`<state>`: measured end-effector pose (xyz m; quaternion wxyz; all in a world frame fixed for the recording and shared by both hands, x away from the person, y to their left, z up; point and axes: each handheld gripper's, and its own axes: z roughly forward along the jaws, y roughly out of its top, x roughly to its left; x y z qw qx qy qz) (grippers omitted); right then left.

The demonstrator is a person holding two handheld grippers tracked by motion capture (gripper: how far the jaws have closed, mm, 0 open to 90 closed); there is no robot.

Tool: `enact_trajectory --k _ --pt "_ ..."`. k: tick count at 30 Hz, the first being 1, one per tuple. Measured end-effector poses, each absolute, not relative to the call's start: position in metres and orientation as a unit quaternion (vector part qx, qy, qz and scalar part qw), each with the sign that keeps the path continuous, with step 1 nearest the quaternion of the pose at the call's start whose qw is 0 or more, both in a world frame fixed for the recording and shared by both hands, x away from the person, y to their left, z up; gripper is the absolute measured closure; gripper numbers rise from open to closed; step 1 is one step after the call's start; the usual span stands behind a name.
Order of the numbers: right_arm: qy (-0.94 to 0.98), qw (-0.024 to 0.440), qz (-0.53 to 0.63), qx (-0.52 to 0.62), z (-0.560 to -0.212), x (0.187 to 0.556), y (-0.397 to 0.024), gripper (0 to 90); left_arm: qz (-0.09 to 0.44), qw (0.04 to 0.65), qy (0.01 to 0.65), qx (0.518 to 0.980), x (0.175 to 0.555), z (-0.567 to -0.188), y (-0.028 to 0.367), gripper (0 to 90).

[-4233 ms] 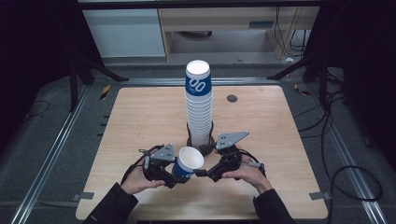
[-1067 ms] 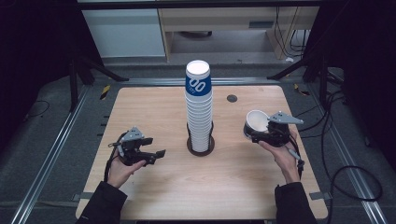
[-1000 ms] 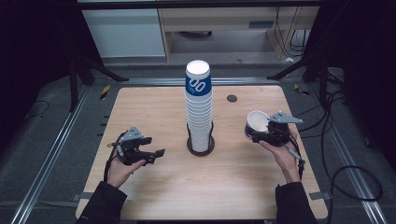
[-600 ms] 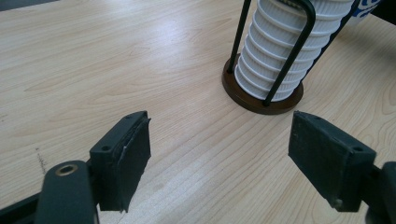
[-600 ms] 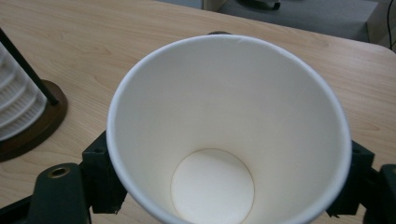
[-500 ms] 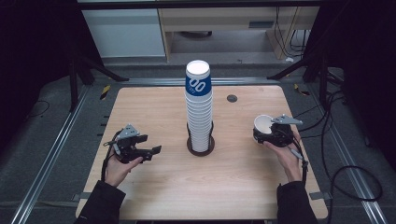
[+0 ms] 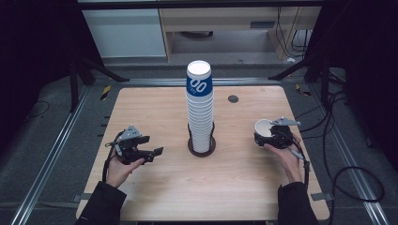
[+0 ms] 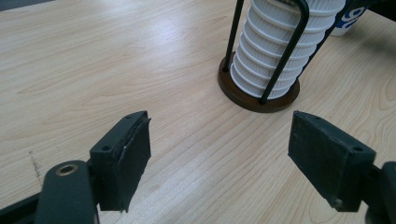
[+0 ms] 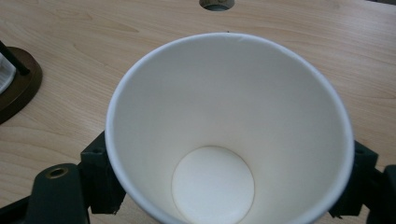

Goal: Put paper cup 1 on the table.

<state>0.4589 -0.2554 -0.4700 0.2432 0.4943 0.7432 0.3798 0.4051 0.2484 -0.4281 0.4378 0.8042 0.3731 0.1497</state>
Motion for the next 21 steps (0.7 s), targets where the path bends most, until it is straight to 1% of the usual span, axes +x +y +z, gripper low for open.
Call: enact_trajectory --k 3,6,12,21 --pt "0.746 0.245 0.377 0.492 -0.471 0.459 -0.255 17.4 0.149 0.437 0.373 0.805 0.405 -0.428 0.248 20.6" --pt "0.745 0.244 0.379 0.492 -0.470 0.460 -0.256 12.0 0.149 0.438 0.372 0.805 0.405 -0.428 0.249 20.6" --pt "0.736 0.249 0.397 0.488 -0.463 0.456 -0.257 7.1 0.150 0.439 0.372 0.804 0.404 -0.426 0.249 20.5" --pt "0.712 0.265 0.434 0.484 -0.446 0.449 -0.260 6.8 0.150 0.441 0.374 0.802 0.404 -0.425 0.252 20.5"
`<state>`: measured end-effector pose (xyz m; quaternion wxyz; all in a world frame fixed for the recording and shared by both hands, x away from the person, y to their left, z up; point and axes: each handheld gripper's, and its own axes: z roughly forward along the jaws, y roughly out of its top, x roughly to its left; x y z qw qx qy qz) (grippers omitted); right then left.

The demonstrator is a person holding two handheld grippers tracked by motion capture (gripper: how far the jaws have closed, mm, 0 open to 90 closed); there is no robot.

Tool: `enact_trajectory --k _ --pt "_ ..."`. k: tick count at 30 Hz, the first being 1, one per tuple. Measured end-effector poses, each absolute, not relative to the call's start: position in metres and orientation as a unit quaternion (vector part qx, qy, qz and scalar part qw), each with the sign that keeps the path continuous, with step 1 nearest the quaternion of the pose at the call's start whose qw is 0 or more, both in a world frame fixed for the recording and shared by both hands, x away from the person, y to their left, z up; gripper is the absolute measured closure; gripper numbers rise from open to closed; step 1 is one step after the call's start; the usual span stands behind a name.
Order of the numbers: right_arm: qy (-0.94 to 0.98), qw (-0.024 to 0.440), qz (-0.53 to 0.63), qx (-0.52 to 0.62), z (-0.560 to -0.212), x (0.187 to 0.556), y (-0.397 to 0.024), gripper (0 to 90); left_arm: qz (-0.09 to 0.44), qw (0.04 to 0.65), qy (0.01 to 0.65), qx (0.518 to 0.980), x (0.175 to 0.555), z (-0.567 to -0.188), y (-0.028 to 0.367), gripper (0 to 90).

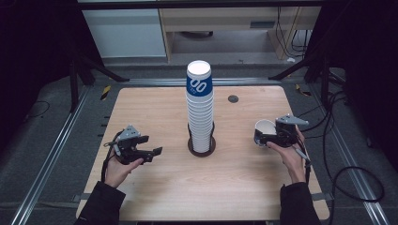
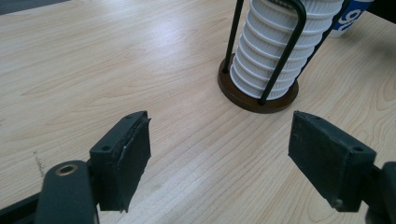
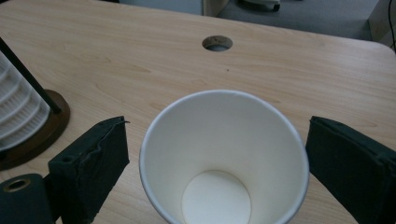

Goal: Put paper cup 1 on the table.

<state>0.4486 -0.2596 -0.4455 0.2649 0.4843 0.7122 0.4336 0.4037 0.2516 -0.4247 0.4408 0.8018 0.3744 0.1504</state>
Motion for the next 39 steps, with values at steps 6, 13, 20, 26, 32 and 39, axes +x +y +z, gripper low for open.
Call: enact_trajectory --k 6,13,20,26,32,39 --pt "0.702 0.277 0.448 0.479 -0.432 0.444 -0.263 7.2 0.151 0.438 0.374 0.803 0.404 -0.426 0.251 20.5" --pt "0.691 0.281 0.484 0.458 -0.407 0.433 -0.257 8.7 0.151 0.435 0.376 0.804 0.404 -0.427 0.251 20.5" --pt "0.691 0.268 0.524 0.420 -0.382 0.420 -0.241 11.4 0.151 0.436 0.376 0.803 0.404 -0.426 0.252 20.6" --pt "0.698 0.254 0.542 0.392 -0.367 0.411 -0.227 11.2 0.150 0.436 0.376 0.804 0.404 -0.425 0.253 20.6" --pt "0.704 0.247 0.554 0.369 -0.354 0.404 -0.215 10.8 0.151 0.435 0.377 0.804 0.404 -0.424 0.254 20.5" --pt "0.706 0.240 0.572 0.342 -0.334 0.399 -0.201 10.9 0.152 0.435 0.378 0.803 0.404 -0.424 0.255 20.6"
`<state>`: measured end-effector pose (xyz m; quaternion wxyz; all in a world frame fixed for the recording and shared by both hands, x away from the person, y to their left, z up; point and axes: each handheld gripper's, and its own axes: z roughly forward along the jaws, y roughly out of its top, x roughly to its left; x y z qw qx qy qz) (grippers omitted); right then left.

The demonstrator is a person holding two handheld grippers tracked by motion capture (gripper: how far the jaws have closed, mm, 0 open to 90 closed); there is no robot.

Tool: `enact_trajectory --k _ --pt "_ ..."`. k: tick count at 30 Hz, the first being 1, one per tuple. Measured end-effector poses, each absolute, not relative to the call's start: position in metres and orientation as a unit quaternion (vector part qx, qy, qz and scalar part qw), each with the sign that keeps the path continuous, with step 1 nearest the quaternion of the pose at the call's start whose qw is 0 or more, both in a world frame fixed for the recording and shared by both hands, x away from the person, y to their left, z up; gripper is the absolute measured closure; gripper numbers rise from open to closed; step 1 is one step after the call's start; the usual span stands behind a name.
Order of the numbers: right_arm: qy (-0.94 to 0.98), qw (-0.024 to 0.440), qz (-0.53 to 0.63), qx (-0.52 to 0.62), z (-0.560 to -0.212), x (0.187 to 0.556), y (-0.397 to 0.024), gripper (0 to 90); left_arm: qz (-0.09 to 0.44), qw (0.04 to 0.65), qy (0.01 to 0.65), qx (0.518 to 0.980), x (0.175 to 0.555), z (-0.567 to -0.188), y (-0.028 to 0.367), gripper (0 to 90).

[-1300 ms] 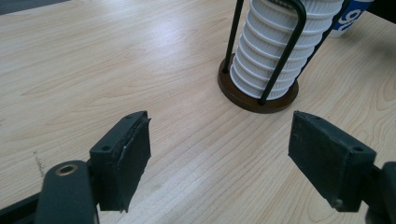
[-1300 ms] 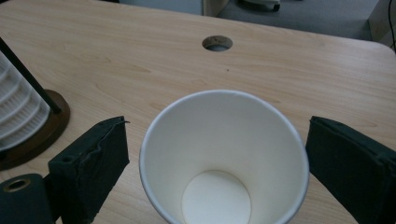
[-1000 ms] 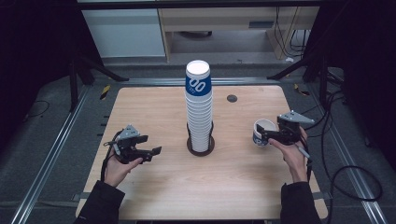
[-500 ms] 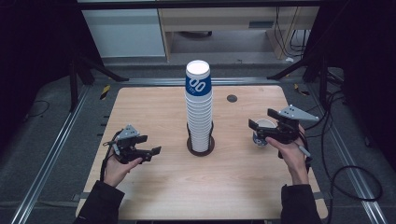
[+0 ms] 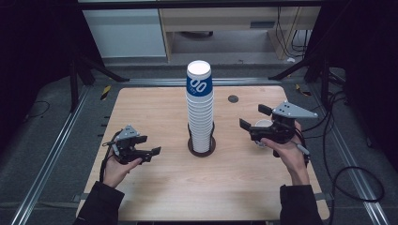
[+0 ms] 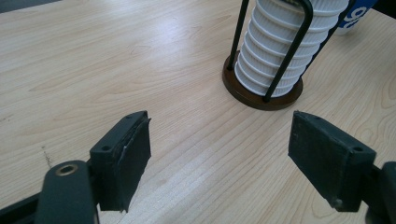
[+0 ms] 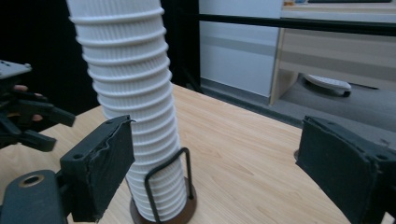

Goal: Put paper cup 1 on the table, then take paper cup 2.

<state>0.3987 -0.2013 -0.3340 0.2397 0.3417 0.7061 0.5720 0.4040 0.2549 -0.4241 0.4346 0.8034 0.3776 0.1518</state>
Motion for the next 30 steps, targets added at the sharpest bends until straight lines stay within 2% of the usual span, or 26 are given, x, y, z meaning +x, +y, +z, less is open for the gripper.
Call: enact_trajectory --k 15,30 --pt "0.710 0.237 0.592 0.299 -0.297 0.400 -0.164 10.1 0.149 0.435 0.377 0.804 0.404 -0.424 0.253 20.6" --pt "0.703 0.209 0.625 0.267 -0.272 0.409 -0.127 6.6 0.153 0.431 0.376 0.806 0.404 -0.425 0.252 20.5"
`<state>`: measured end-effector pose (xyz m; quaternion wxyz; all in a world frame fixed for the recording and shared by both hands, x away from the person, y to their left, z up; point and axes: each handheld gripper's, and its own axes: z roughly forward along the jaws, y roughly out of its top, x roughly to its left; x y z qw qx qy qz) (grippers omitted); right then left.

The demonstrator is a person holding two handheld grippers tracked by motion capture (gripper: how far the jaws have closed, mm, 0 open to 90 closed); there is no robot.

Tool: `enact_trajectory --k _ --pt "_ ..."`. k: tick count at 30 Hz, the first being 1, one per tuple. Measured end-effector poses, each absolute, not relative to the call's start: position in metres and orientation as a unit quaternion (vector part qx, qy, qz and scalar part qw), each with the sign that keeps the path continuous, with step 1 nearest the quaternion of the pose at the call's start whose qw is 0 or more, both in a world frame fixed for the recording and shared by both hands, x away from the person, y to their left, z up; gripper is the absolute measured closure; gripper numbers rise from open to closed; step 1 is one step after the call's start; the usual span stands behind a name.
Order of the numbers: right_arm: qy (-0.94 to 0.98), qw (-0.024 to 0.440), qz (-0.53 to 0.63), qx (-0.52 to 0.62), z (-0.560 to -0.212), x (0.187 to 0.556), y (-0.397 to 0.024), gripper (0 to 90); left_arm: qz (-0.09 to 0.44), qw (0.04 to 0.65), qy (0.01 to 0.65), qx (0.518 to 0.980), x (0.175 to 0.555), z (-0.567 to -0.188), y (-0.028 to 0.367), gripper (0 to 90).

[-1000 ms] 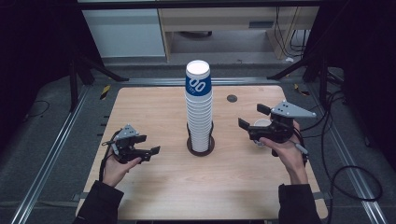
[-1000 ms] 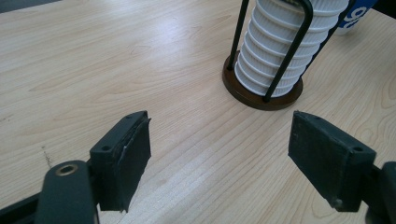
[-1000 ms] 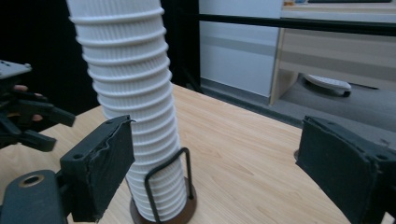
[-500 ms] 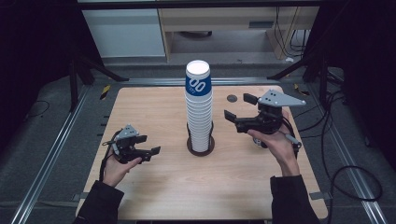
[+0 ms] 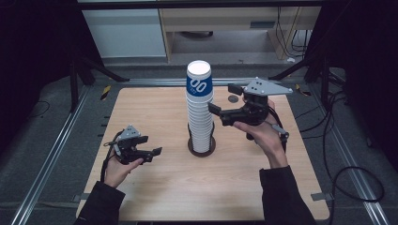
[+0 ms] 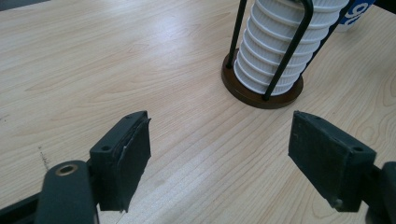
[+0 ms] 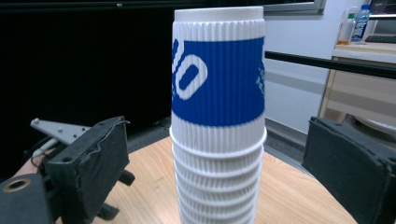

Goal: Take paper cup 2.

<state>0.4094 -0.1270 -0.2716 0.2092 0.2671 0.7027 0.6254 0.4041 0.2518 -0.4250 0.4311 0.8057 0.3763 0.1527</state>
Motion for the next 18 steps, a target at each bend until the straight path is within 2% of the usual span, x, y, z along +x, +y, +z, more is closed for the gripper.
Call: enact_trajectory --k 18 --pt "0.706 0.208 0.616 0.282 -0.272 0.455 -0.078 6.4 0.153 0.433 0.377 0.804 0.404 -0.425 0.253 20.4"
